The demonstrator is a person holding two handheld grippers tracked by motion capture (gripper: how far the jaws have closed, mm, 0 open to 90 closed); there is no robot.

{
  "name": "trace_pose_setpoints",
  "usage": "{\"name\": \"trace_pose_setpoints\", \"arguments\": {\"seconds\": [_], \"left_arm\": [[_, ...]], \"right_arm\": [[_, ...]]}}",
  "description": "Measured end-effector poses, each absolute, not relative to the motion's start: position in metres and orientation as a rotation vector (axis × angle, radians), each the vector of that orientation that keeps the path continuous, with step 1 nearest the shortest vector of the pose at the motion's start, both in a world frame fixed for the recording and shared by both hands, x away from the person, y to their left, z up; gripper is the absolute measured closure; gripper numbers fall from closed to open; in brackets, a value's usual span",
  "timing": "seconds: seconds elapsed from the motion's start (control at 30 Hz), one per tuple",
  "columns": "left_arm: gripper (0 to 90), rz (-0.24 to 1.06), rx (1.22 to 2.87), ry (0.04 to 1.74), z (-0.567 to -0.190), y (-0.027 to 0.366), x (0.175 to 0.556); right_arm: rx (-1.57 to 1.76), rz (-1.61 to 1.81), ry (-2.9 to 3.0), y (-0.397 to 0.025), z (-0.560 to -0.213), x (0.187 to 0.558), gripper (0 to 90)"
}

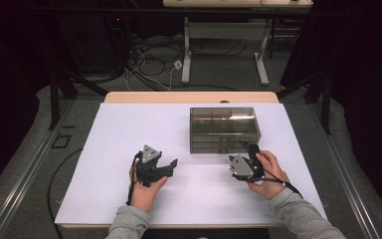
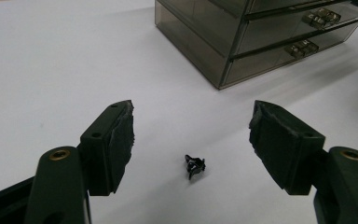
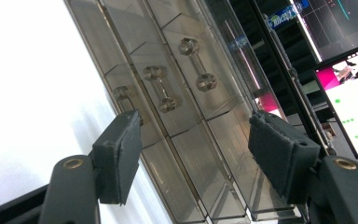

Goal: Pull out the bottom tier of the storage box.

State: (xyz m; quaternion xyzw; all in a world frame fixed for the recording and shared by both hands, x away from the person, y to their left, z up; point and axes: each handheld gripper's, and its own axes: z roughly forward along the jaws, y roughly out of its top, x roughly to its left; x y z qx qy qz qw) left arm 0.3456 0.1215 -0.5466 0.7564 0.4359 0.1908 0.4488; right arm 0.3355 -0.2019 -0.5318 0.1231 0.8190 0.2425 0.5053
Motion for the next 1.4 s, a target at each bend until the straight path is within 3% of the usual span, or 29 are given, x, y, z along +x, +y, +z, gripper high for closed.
{"name": "trace_pose_setpoints", "arguments": {"seconds": [0.53,1.4], "left_arm": [[30.9,0.463,1.873,1.08,-0.548,0.121,0.346],[30.9,0.459,1.879,1.083,-0.55,0.121,0.346]], "right_arm": [[0.193,0.503,2.005,-0.191,-0.552,0.336,49.1],[0.161,0.412,1.954,-0.177,-0.581,0.345,59.4]]}}
